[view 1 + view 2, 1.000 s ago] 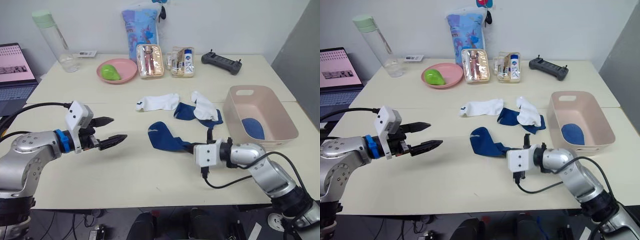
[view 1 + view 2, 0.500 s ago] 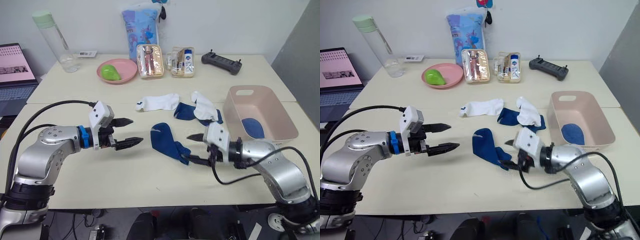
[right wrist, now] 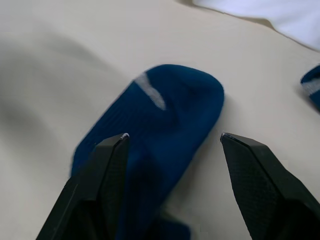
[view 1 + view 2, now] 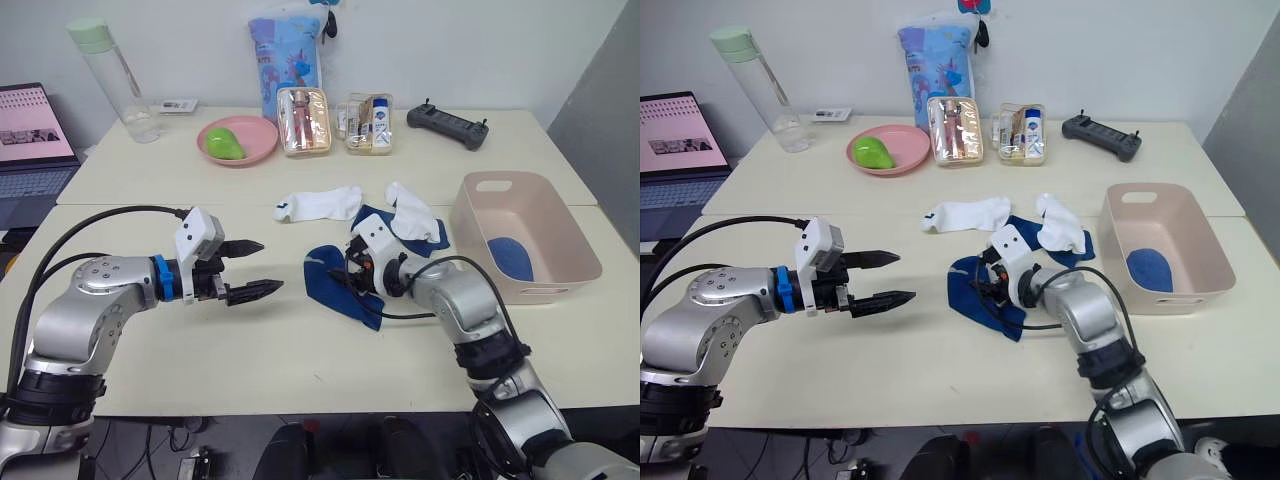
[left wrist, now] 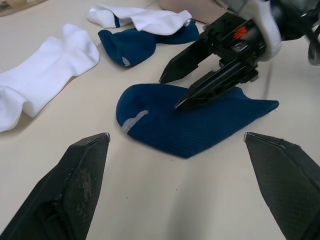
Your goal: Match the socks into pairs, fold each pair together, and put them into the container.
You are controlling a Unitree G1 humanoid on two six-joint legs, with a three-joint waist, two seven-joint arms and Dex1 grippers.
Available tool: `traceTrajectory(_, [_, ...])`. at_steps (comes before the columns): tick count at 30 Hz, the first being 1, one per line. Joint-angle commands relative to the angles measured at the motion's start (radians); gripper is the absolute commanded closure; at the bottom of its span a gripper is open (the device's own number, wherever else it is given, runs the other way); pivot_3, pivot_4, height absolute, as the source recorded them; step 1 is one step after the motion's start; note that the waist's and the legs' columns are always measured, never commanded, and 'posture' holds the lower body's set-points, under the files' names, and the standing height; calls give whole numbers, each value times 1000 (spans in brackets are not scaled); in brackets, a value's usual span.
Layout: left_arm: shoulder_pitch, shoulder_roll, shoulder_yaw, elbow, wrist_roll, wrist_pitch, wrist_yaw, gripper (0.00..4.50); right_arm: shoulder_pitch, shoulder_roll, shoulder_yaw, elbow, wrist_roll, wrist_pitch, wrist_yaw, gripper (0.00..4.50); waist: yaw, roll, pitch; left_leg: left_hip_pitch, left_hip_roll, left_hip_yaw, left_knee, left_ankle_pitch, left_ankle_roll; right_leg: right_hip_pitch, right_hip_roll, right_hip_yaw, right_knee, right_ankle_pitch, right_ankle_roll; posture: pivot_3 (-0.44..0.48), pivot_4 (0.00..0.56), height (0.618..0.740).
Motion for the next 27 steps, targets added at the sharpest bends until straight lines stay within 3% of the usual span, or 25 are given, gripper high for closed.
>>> traceTrajectory(1, [-6, 16, 36, -18, 3, -24, -1, 0, -45, 34, -33, 28, 16, -26, -10, 1734, 0, 0, 0, 0, 0, 0, 0, 0, 0, 0, 0, 0, 0, 0, 0, 0, 150, 733])
traceTrajectory(3, [-8, 16, 36, -15, 6, -26, 0, 0, -52, 46, -35, 38, 18, -26, -6, 2199, -1, 0, 0, 0, 0, 0, 0, 0, 0, 0, 0, 0, 0, 0, 0, 0, 150, 733])
traceTrajectory(9, [-10, 17, 45, -9, 10, -27, 10, 0, -51, 22, 15, -3, -33, -126, 8, 4327, -1, 0, 0, 0, 0, 0, 0, 0, 0, 0, 0, 0, 1, 0, 0, 0, 150, 733])
traceTrajectory(10, [-9, 18, 48, -8, 10, -26, 12, 0, -49, 13, 24, -13, -41, -145, 10, 4465, -1, 0, 0, 0, 0, 0, 0, 0, 0, 0, 0, 0, 1, 0, 0, 0, 150, 733])
traceTrajectory(20, [20, 52, 116, -19, -10, 9, 11, 0, -164, -183, 153, -140, -244, -537, 111, 4465, -1, 0, 0, 0, 0, 1, 0, 0, 0, -1, 0, 0, 1, 0, 0, 0, 150, 733])
traceTrajectory(27, [20, 86, 150, -28, -31, 56, 9, 0, -174, -90, 326, 1, -323, -618, 198, 4465, -8, 0, 0, 1, 3, 1, 0, 0, 0, -1, 3, 0, 3, 0, 0, 0, 150, 733])
